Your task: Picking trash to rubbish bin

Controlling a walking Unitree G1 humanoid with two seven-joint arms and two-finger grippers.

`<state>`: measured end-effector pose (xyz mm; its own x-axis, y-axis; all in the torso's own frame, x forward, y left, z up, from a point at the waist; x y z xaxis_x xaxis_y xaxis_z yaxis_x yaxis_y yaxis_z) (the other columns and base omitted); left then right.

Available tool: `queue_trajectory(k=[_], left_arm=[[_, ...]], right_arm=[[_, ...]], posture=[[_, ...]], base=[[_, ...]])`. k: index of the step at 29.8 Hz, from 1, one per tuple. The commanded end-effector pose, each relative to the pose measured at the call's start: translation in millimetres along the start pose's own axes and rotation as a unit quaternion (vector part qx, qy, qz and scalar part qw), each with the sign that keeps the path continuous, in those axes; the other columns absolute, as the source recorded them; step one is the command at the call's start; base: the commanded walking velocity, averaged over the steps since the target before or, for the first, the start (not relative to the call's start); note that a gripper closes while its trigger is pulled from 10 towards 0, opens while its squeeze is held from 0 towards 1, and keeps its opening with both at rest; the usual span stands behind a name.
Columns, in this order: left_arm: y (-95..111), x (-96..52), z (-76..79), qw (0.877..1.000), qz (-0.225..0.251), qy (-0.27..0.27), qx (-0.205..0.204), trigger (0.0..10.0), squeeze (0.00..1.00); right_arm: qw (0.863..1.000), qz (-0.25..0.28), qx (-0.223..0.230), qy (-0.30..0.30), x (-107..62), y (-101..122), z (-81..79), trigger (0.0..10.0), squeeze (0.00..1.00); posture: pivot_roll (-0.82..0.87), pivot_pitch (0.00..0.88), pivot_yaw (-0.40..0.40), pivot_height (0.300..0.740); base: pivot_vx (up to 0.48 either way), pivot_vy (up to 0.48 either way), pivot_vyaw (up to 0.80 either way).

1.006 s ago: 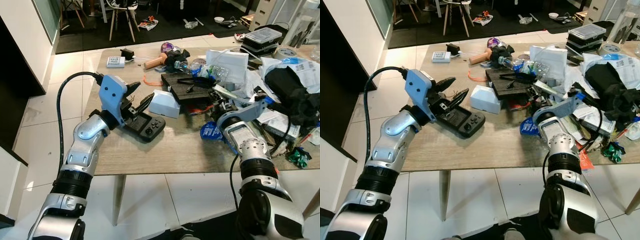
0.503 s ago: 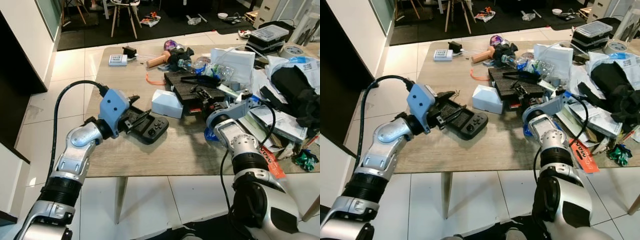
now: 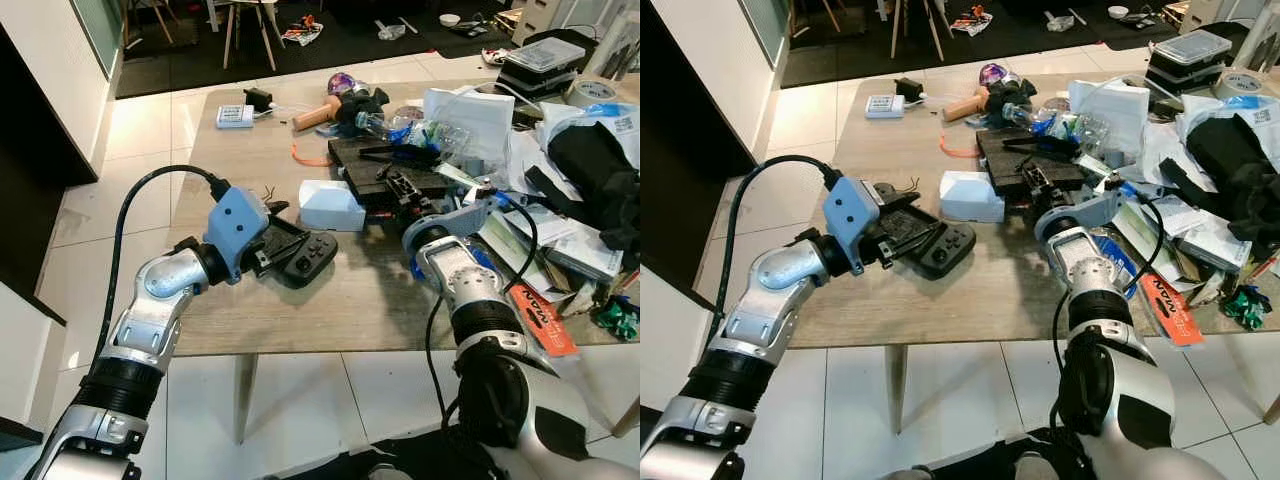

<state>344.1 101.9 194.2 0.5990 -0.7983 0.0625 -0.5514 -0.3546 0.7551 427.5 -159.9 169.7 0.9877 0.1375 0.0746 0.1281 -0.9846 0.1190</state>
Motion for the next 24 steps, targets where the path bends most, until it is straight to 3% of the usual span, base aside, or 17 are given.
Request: queue_trajectory(k=[1,12,24], left_arm=[[-4,-5.4,6.4,1.0,-0.015,-0.017,0.007,10.0,0.0],[-4,-0.8,8.4,1.0,-0.013,-0.02,0.008,10.0,0.0],[-3,3.1,16.7,1.0,-0.01,-0.025,0.007,10.0,0.0]], right_arm=[[1.0,0.001,0.003,0.01,1.2,-2,-3.2,0.0,0.0],[1.0,0.008,-0.01,0.016,1.9,0,-6.3,0.0,0.0],[0.999,-0.016,-0.006,0.051,-3.0,-20,-12.0,0.0,0.0]], posture=[[0.03,0.16,0.066,0.74],[0.01,0.148,0.068,0.74],[0.0,0.153,0.056,0.74]], base=[[0.0,0.0,0.0],[0.0,0.0,0.0],[0.0,0.0,0.0]])
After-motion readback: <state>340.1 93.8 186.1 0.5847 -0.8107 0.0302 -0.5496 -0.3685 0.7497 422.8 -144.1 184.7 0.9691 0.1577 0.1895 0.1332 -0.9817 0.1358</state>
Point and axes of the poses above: a point about 5 cm out from each wrist's last joint towards the gripper, its own x axis pointing out of the wrist towards the gripper, its own y axis along the axis of the wrist's last joint, z = x × y, the point moved 3 cm from there along x, pointing out of the wrist towards the gripper, and after that the axes turned 14 degrees about x, right-handed, at the moved point
